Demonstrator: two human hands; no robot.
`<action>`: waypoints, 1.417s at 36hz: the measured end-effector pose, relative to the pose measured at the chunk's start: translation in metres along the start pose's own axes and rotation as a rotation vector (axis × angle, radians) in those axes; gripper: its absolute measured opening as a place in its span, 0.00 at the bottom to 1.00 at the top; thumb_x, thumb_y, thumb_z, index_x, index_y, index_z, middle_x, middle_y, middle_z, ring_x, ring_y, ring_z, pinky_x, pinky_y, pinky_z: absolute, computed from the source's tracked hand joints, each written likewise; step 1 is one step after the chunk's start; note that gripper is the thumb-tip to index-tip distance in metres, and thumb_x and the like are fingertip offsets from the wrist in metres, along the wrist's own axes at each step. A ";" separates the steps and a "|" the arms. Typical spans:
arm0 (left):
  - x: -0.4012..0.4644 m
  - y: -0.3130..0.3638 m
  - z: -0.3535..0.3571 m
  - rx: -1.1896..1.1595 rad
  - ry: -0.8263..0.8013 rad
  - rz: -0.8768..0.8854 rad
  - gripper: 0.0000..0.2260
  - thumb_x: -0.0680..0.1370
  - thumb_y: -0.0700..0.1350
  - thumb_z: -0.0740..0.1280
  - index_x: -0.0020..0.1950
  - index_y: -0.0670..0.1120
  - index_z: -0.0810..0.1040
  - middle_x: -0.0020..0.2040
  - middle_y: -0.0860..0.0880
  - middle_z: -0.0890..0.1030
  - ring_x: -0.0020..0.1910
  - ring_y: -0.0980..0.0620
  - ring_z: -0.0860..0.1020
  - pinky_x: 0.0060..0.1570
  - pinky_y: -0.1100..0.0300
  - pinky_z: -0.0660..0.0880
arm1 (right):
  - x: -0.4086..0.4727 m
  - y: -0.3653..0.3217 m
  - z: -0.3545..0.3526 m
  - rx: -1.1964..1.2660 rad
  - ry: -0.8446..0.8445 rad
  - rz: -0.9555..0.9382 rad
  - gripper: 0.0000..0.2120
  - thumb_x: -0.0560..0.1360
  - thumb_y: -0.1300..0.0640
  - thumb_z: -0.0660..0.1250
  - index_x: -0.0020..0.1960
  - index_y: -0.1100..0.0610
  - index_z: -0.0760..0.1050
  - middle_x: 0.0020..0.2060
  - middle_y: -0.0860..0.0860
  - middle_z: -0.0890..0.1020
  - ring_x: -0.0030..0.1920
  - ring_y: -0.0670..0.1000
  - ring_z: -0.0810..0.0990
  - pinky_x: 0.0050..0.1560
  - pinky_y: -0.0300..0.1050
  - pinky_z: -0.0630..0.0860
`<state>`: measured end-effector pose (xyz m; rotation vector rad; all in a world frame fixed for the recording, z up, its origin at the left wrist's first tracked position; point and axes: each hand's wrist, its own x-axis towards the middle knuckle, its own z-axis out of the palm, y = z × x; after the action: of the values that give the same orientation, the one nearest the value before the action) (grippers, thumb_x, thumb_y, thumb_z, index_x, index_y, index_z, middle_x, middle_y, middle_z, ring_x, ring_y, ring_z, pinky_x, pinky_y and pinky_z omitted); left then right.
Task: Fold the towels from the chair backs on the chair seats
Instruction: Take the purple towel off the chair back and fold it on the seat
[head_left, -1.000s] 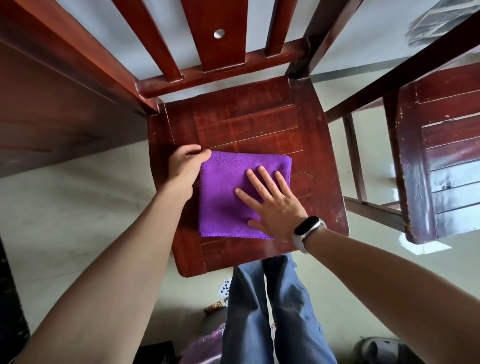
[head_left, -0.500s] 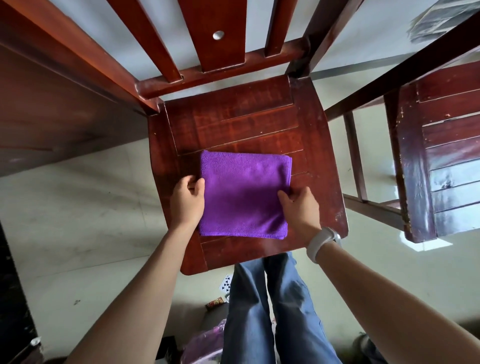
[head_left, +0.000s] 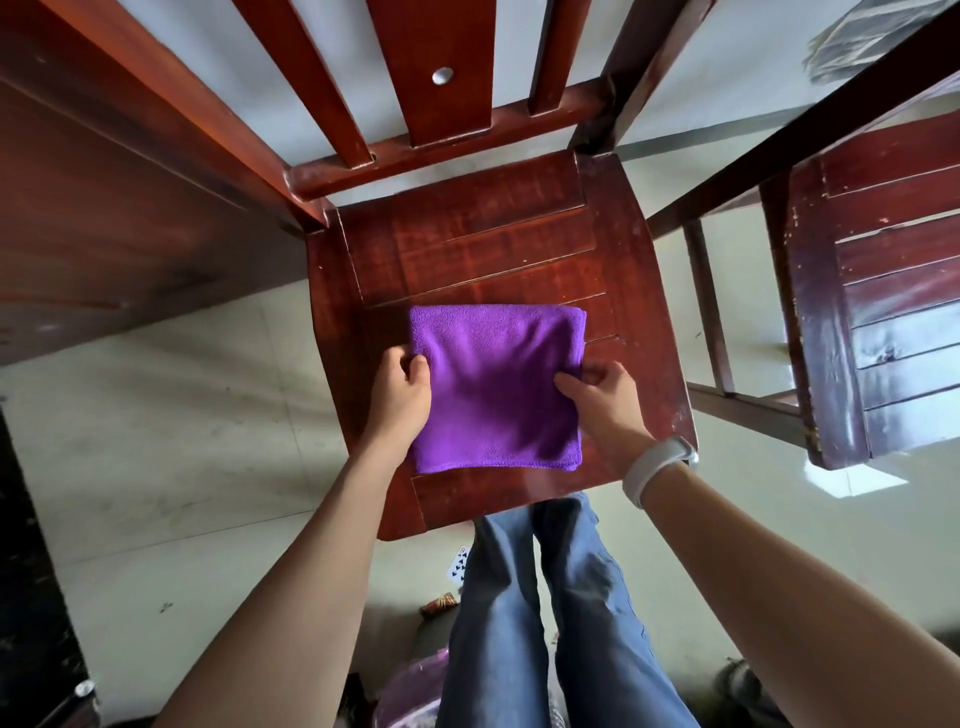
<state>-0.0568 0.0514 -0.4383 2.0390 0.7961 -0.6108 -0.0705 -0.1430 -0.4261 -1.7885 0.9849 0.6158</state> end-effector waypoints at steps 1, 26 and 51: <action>-0.005 0.001 -0.001 -0.009 0.006 0.007 0.12 0.80 0.42 0.57 0.60 0.37 0.72 0.57 0.39 0.77 0.55 0.43 0.75 0.48 0.63 0.67 | -0.004 0.000 -0.004 0.040 -0.033 -0.002 0.11 0.70 0.62 0.69 0.52 0.61 0.75 0.41 0.51 0.78 0.42 0.50 0.76 0.43 0.42 0.75; -0.299 0.236 0.131 0.096 -0.131 0.588 0.16 0.77 0.40 0.62 0.65 0.40 0.73 0.60 0.41 0.78 0.56 0.47 0.76 0.52 0.65 0.67 | -0.155 0.047 -0.363 0.610 0.307 -0.181 0.07 0.77 0.60 0.61 0.55 0.54 0.71 0.37 0.48 0.73 0.35 0.47 0.72 0.31 0.38 0.67; -0.635 0.520 0.634 0.200 -0.754 1.112 0.14 0.76 0.37 0.63 0.61 0.41 0.76 0.50 0.49 0.79 0.46 0.54 0.75 0.47 0.68 0.67 | -0.165 0.251 -0.897 0.941 1.054 -0.165 0.06 0.76 0.60 0.63 0.53 0.55 0.72 0.44 0.48 0.78 0.43 0.44 0.77 0.40 0.32 0.73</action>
<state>-0.1944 -0.9102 -0.0742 1.8249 -0.8276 -0.6965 -0.3883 -0.9568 -0.0645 -1.2065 1.4312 -0.9043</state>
